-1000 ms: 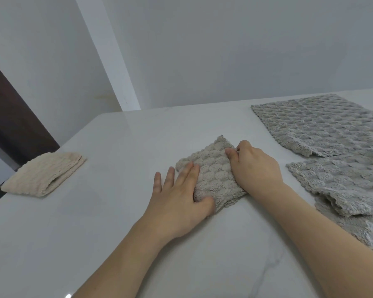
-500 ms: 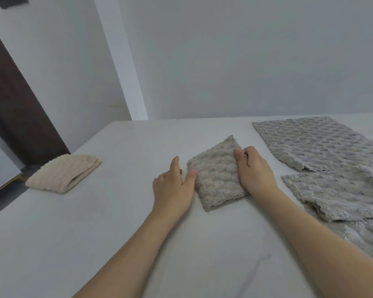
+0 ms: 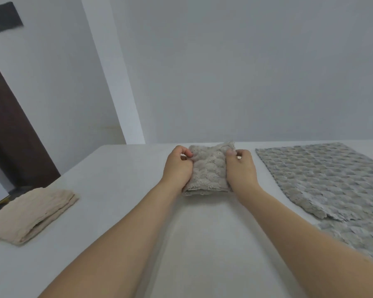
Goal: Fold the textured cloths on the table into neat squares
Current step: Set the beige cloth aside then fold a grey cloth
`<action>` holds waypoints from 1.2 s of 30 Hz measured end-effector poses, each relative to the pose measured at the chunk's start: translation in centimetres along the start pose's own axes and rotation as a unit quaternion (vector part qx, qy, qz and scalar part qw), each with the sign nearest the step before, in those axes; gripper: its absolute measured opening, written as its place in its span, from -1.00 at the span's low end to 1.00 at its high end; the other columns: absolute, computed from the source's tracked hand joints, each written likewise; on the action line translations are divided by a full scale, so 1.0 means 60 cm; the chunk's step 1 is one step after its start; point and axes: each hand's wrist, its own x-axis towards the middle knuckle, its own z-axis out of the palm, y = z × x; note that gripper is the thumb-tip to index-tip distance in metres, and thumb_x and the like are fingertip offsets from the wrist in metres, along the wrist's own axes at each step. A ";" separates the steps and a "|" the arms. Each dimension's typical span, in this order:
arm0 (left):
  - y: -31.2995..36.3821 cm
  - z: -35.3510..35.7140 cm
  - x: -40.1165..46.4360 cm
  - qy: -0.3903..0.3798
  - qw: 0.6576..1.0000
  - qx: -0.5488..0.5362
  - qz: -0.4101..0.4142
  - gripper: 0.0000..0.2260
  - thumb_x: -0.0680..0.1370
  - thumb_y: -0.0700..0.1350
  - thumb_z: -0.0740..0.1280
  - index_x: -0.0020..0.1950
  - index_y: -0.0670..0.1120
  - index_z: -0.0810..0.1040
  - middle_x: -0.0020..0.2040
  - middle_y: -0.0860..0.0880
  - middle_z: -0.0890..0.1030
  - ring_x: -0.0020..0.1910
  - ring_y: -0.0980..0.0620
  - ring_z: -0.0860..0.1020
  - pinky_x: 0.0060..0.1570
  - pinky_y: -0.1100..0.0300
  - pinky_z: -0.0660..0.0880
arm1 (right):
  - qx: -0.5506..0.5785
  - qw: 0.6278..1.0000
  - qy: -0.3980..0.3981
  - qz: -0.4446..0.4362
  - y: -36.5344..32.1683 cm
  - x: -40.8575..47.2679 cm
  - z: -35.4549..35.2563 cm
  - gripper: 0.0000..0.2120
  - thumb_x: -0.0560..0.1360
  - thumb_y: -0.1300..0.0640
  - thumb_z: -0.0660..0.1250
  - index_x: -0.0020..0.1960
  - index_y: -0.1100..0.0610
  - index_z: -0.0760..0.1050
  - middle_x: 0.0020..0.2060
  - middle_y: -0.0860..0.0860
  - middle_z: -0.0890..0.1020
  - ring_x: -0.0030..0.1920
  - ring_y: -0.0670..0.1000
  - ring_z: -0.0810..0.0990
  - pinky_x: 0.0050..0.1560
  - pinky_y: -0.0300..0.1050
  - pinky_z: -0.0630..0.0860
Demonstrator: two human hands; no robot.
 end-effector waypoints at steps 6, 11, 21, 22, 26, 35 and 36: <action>-0.014 0.034 0.175 0.044 0.999 0.013 0.012 -0.84 0.52 -0.29 0.32 -0.13 -0.02 0.51 -0.07 -0.10 0.62 -0.31 -0.05 0.53 -0.25 0.09 0.50 | -0.066 0.994 -0.003 -0.092 0.010 0.135 0.044 -0.64 0.61 0.17 0.10 0.34 -0.14 0.22 -0.32 0.05 0.51 -0.39 0.04 0.49 -0.40 -0.13 0.44; -0.073 0.090 0.245 0.012 0.979 0.198 0.053 -0.84 0.54 -0.05 0.22 -0.02 0.08 0.59 0.06 0.13 0.61 0.05 0.04 0.55 0.19 0.04 0.44 | -0.376 0.921 0.024 -0.103 0.071 0.215 0.065 -0.67 0.54 0.20 0.09 0.24 0.05 0.47 0.09 0.14 0.54 0.16 0.21 0.44 0.06 0.00 0.32; -0.081 0.089 0.225 -0.180 0.897 0.373 0.153 -0.51 0.69 0.07 0.00 0.60 -0.07 0.11 0.62 0.03 0.03 0.58 0.12 -0.01 0.54 0.14 -0.08 | -0.472 0.879 -0.004 -0.073 0.072 0.233 0.058 -0.63 0.55 0.11 0.04 0.30 0.01 0.41 0.28 0.04 0.50 0.33 0.17 0.32 0.25 0.07 0.19; -0.081 0.088 0.228 -0.176 0.895 0.383 0.146 -0.50 0.70 0.07 -0.01 0.61 -0.07 0.08 0.62 0.03 0.00 0.58 0.11 -0.03 0.54 0.13 -0.09 | -0.483 0.873 -0.007 -0.071 0.073 0.234 0.053 -0.62 0.55 0.10 0.02 0.32 0.01 0.40 0.31 0.03 0.48 0.34 0.18 0.31 0.28 0.08 0.18; -0.078 0.095 0.226 -0.160 0.876 0.433 0.138 -0.49 0.70 0.06 -0.07 0.62 -0.09 -0.01 0.63 0.00 -0.06 0.59 0.09 -0.08 0.53 0.08 -0.14 | -0.514 0.856 -0.018 -0.052 0.081 0.242 0.041 -0.56 0.59 0.01 -0.10 0.41 -0.01 0.31 0.39 0.03 0.37 0.41 0.23 0.25 0.38 0.17 0.07; -0.078 0.096 0.231 -0.167 0.872 0.442 0.129 -0.48 0.70 0.06 -0.08 0.62 -0.09 -0.05 0.63 -0.01 -0.10 0.59 0.09 -0.10 0.53 0.09 -0.17 | -0.511 0.858 -0.044 -0.026 0.083 0.248 0.053 -0.58 0.59 0.03 -0.13 0.39 0.00 0.27 0.43 -0.08 0.35 0.47 0.20 0.14 0.38 0.27 -0.03; -0.079 0.095 0.232 -0.168 0.873 0.438 0.132 -0.48 0.70 0.07 -0.07 0.62 -0.09 -0.04 0.63 0.00 -0.09 0.59 0.09 -0.10 0.53 0.10 -0.16 | -0.504 0.862 -0.048 -0.026 0.083 0.249 0.053 -0.60 0.58 0.05 -0.11 0.35 0.00 0.29 0.41 -0.08 0.38 0.48 0.19 0.15 0.38 0.28 -0.04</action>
